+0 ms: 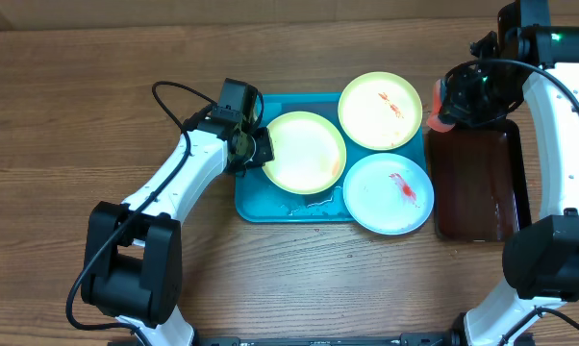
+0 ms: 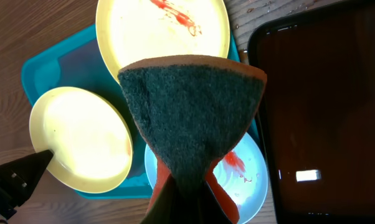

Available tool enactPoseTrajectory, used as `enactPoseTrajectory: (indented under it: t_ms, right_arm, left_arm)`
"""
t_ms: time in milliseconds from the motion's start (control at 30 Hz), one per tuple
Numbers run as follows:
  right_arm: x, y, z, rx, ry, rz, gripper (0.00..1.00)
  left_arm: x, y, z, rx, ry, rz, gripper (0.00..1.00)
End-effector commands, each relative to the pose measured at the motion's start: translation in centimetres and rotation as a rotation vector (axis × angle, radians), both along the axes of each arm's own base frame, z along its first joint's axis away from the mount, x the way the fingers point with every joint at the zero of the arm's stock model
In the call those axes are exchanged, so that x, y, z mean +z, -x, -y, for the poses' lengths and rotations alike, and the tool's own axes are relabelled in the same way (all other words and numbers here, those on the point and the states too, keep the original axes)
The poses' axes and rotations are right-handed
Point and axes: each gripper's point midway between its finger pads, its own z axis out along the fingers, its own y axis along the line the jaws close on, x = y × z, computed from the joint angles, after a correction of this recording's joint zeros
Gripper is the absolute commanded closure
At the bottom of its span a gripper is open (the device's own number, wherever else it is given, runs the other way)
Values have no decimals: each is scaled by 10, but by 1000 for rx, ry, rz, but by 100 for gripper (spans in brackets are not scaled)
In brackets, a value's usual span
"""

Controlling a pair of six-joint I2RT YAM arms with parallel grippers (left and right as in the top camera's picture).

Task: Clean dirty plates on tray and stack at the side
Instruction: 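Carry the yellow plate left off the tray and set it on the table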

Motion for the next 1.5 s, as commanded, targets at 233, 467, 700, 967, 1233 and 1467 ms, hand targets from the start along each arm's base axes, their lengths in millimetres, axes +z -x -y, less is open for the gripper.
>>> enactPoseTrajectory:
  t_ms: [233, 467, 700, 967, 1233, 1467]
  right_arm:
    - [28, 0, -3, 14, -2, 86, 96]
    - [28, 0, -3, 15, -1, 89, 96]
    - [29, -1, -3, 14, -1, 91, 96]
    - [28, -1, -3, 14, -1, 90, 96]
    - [28, 0, -3, 14, -1, 90, 96]
    - [28, -1, -3, 14, -1, 91, 96]
  left_arm:
    - [72, -1, -80, 164, 12, 61, 96]
    - [63, 27, -189, 369, -51, -22, 96]
    - [12, 48, -220, 467, -48, -50, 96]
    - [-36, 59, -225, 516, -86, -9, 96]
    - [-45, 58, -242, 574, -165, 31, 96]
    - [-41, 46, -239, 549, -140, 83, 67]
